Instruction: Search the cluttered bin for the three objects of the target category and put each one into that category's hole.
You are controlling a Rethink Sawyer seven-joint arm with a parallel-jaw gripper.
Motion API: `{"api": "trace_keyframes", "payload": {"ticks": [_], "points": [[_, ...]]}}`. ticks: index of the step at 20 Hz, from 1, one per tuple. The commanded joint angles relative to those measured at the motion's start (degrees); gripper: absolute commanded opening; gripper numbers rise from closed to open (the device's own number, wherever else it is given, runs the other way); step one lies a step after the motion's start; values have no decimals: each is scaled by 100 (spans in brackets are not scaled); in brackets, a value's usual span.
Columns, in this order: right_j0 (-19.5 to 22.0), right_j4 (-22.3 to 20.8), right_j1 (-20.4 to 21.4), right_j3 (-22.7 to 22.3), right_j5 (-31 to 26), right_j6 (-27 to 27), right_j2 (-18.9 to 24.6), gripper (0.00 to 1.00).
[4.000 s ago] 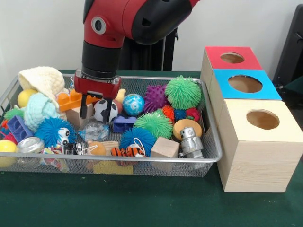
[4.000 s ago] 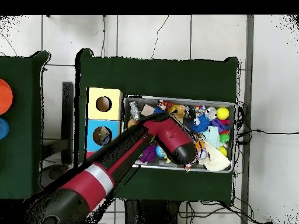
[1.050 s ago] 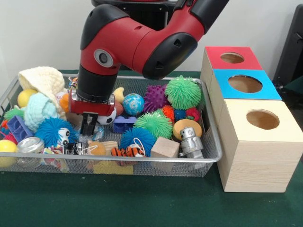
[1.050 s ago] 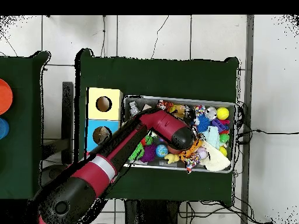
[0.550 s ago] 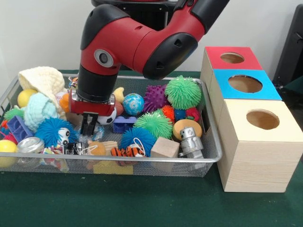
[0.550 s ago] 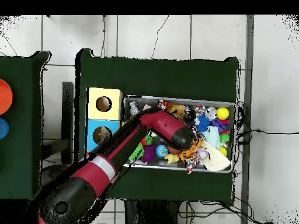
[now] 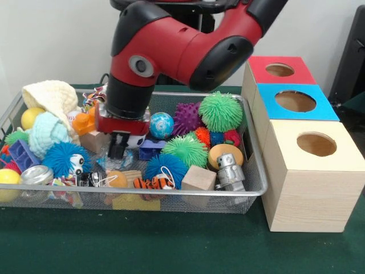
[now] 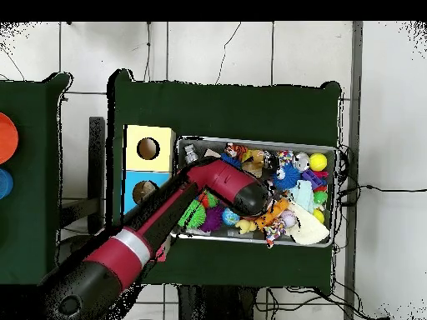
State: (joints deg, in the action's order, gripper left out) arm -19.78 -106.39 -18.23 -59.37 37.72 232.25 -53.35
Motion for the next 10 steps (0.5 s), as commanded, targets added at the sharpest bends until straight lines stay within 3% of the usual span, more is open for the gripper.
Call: {"api": "trace_keyframes", "payload": {"ticks": [1,10], "points": [[-581,141,-9,-507,1090,1796,35,0],[-460,423,-43,-439,933,1402,217,0]]}}
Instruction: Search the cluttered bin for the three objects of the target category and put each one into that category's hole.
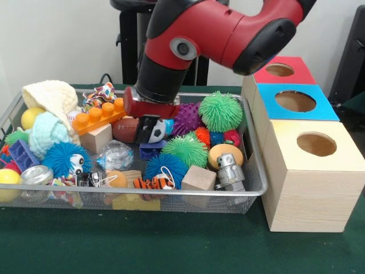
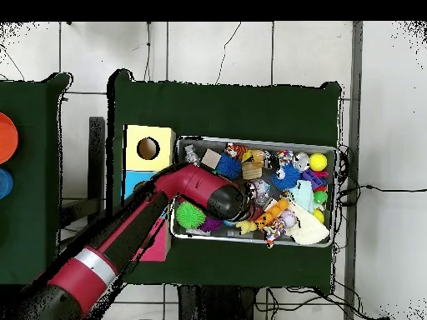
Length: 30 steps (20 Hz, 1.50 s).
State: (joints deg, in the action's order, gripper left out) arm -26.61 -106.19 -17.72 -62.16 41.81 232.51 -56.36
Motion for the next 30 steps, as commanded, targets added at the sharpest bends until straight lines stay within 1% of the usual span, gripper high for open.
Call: {"api": "trace_keyframes", "payload": {"ticks": [1,7,9,13,19,22,27,28,29,30], "points": [[228,410,-100,-152,513,1365,516,0],[249,481,-109,-146,412,1229,582,0],[306,499,-138,-68,380,1154,632,0],[552,579,-149,157,298,746,854,0],[801,723,-174,391,194,322,1085,0],[981,718,-85,476,331,-96,1222,0],[1293,565,36,489,400,-653,1235,0],[1387,602,118,487,456,-826,1347,0],[1507,691,230,479,501,-1131,1528,0],[1605,835,346,430,420,-1356,1686,0]]}}
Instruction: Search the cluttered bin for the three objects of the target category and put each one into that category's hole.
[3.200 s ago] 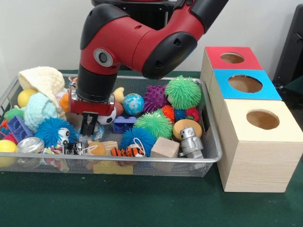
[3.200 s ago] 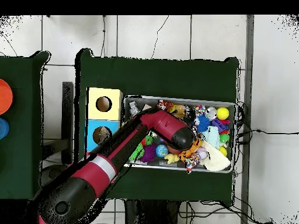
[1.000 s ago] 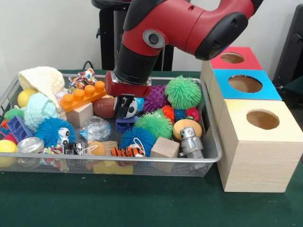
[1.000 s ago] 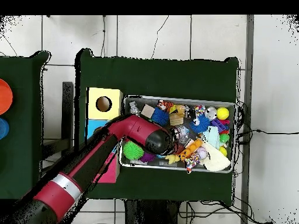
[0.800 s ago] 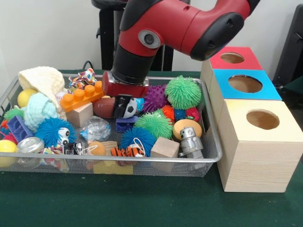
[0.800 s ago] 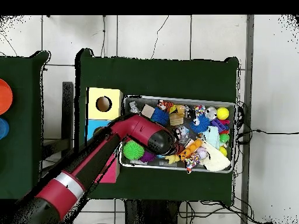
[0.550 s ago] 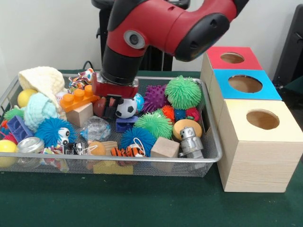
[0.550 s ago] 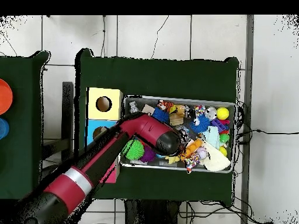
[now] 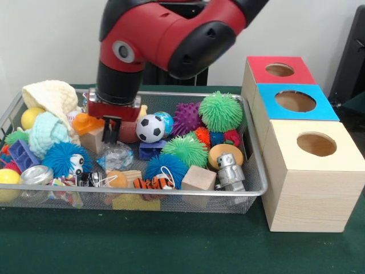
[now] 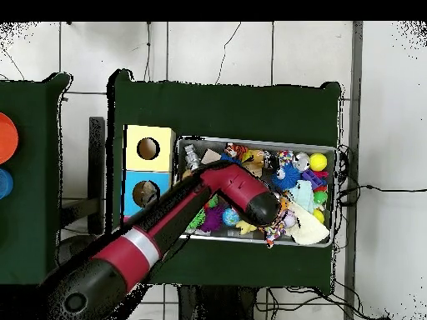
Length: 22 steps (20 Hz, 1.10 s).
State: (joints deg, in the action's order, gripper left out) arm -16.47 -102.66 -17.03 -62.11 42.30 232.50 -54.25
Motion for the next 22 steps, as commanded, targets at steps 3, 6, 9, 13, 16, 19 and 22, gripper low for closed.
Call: {"api": "trace_keyframes", "payload": {"ticks": [3,6,9,13,16,19,22], "points": [[787,620,594,307,598,-1757,1842,0],[711,526,607,296,418,-1584,1855,0],[701,532,599,319,224,-1490,1927,0],[664,479,615,268,194,-1269,1997,0],[639,470,613,270,171,-1217,2023,0],[626,404,590,319,192,-1168,2016,0],[593,340,519,365,147,-1044,1966,0]]}}
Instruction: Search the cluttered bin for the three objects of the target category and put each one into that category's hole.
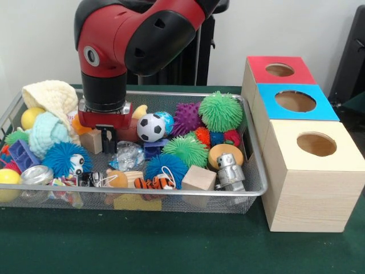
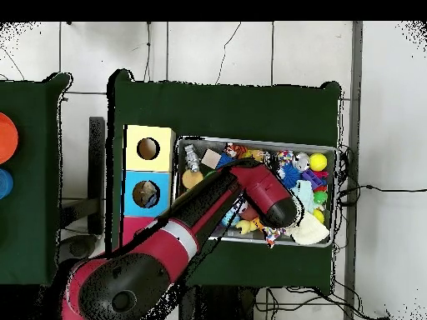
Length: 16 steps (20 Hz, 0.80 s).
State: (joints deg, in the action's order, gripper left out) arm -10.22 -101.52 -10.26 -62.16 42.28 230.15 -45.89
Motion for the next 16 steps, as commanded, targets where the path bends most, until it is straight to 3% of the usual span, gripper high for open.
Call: {"api": "trace_keyframes", "payload": {"ticks": [1,11,16], "points": [[-28,249,-174,374,84,-817,1133,0],[29,253,-192,432,20,-1062,1190,0],[-51,165,-221,451,43,-893,1073,0]]}}
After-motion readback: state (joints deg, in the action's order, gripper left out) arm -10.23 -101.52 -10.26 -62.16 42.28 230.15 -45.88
